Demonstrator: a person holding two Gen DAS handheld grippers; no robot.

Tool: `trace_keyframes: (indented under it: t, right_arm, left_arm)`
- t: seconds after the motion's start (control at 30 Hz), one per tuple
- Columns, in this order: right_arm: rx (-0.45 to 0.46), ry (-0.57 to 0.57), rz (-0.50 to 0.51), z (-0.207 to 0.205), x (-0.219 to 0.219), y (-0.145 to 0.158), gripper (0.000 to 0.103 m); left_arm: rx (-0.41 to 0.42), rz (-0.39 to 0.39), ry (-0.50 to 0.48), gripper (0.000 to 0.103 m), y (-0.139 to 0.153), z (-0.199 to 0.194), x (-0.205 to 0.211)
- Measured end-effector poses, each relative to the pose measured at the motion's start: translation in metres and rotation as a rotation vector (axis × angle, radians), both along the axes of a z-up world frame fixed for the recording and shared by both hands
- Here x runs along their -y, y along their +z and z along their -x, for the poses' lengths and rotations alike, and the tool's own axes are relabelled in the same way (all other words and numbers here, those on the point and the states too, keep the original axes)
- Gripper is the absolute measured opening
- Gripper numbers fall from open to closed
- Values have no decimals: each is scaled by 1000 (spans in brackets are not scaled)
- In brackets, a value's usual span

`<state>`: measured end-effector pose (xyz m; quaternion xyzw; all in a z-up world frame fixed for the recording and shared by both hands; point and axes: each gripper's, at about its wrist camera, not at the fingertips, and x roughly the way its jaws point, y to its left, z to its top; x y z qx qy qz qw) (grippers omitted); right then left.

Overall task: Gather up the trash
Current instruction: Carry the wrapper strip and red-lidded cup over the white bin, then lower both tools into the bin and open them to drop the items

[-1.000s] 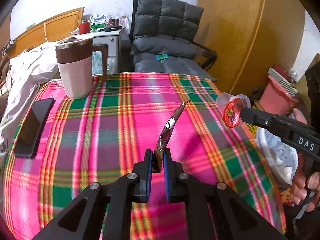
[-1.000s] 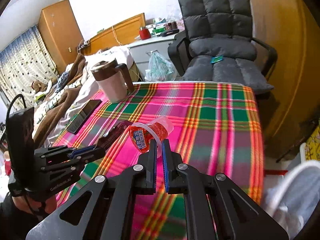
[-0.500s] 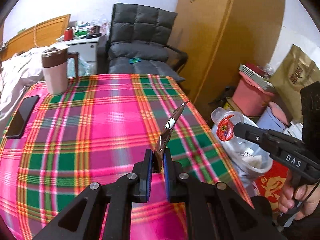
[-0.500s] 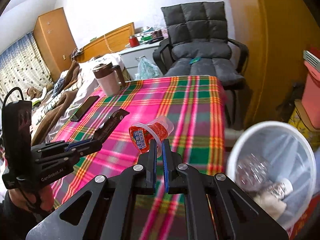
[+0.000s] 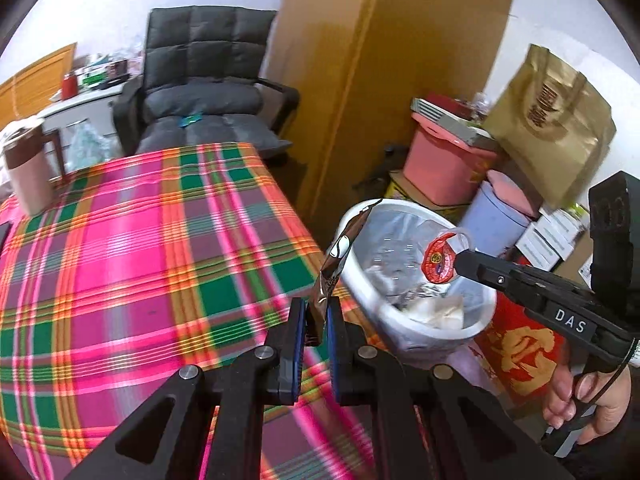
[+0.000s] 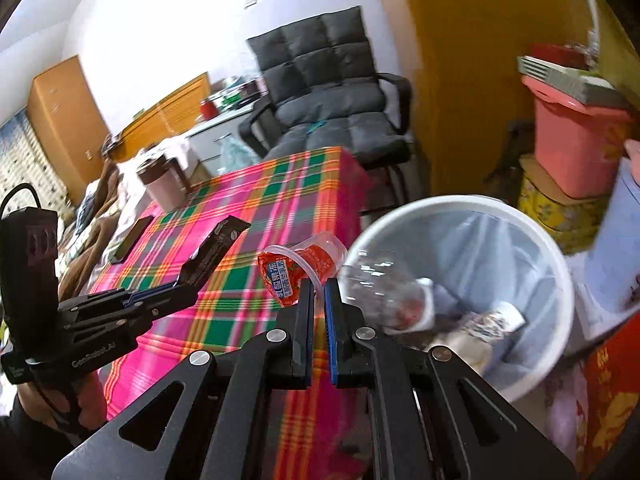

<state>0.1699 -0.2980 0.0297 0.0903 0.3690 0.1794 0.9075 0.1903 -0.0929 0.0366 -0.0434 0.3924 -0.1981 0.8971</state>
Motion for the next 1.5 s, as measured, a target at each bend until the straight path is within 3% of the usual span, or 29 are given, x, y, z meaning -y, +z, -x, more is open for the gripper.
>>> trace_keyframes:
  t: [0.8, 1.0, 1.13, 1.2, 1.37, 1.5]
  right_arm:
    - [-101, -175, 5, 14, 81, -33, 8]
    - [-142, -195, 15, 7, 88, -44, 8]
    - [-156, -206, 23, 5, 91, -46, 8]
    - [-156, -207, 28, 5, 90, -46, 8]
    - [-141, -208, 34, 8, 88, -42, 22]
    - [-128, -210, 37, 11, 87, -38, 23]
  left_arm:
    - [-86, -17, -237, 11, -34, -24, 123]
    - [-101, -30, -245, 11, -43, -32, 135]
    - [-103, -23, -243, 27, -46, -34, 138]
    - [-103, -14, -244, 29, -47, -33, 136]
    - [-89, -8, -242, 30, -43, -28, 131]
    - [-71, -5, -231, 31, -38, -19, 123]
